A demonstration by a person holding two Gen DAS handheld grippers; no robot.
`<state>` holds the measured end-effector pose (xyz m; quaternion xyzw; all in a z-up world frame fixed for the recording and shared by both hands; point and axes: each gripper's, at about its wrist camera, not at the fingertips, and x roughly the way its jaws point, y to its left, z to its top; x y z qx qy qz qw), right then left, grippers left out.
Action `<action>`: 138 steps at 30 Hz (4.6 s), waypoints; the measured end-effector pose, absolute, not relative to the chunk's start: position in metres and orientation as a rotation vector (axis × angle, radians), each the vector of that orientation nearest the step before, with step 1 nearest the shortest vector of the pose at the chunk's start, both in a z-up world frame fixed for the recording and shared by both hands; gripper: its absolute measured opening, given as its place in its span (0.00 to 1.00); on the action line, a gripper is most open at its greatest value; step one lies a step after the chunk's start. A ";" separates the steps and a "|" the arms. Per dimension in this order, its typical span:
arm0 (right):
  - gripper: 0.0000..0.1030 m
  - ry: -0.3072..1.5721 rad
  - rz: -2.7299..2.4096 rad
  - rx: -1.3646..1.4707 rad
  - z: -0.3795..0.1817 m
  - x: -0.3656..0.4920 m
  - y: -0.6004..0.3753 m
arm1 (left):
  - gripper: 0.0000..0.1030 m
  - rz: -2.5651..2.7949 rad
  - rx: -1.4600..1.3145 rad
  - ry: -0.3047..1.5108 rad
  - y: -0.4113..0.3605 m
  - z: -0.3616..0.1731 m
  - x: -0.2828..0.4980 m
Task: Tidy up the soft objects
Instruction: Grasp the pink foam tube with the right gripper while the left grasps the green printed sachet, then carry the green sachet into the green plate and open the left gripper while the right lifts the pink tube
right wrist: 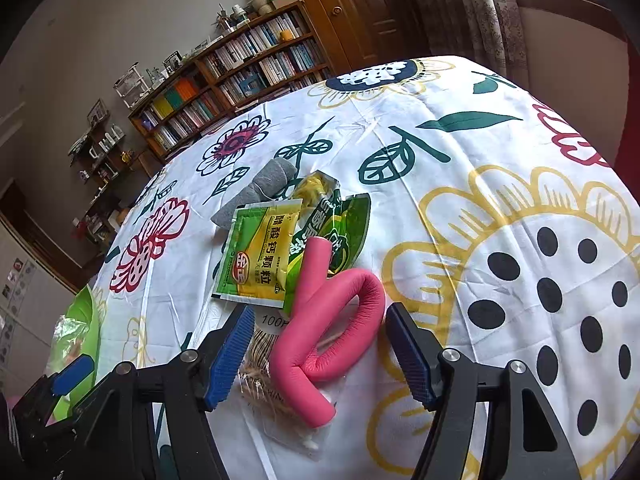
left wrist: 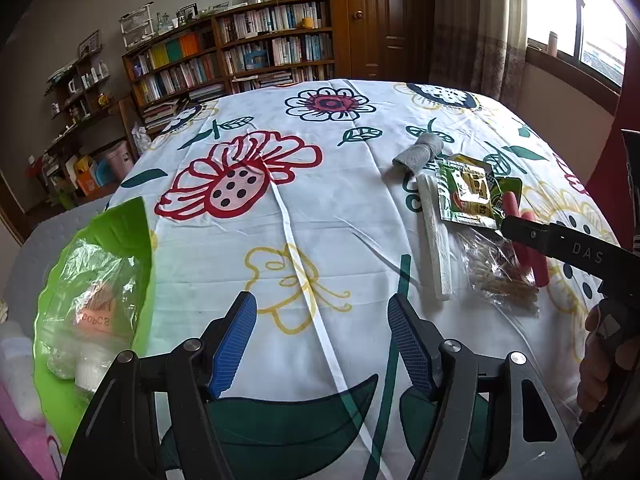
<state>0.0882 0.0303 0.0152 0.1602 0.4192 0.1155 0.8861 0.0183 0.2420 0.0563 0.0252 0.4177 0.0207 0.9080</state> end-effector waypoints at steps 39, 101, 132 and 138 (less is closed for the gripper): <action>0.53 0.802 0.189 0.356 0.015 0.059 -0.032 | 0.76 -0.191 0.075 0.919 0.134 0.038 0.143; 0.53 0.777 0.362 0.237 0.044 0.014 0.068 | 0.49 0.011 -0.100 0.783 0.280 0.083 0.019; 0.53 0.809 0.541 0.060 0.050 -0.002 0.187 | 0.58 0.283 -0.281 0.750 0.442 0.071 -0.032; 0.53 0.805 0.569 0.039 0.053 -0.003 0.204 | 0.58 0.298 -0.308 0.755 0.456 0.067 -0.039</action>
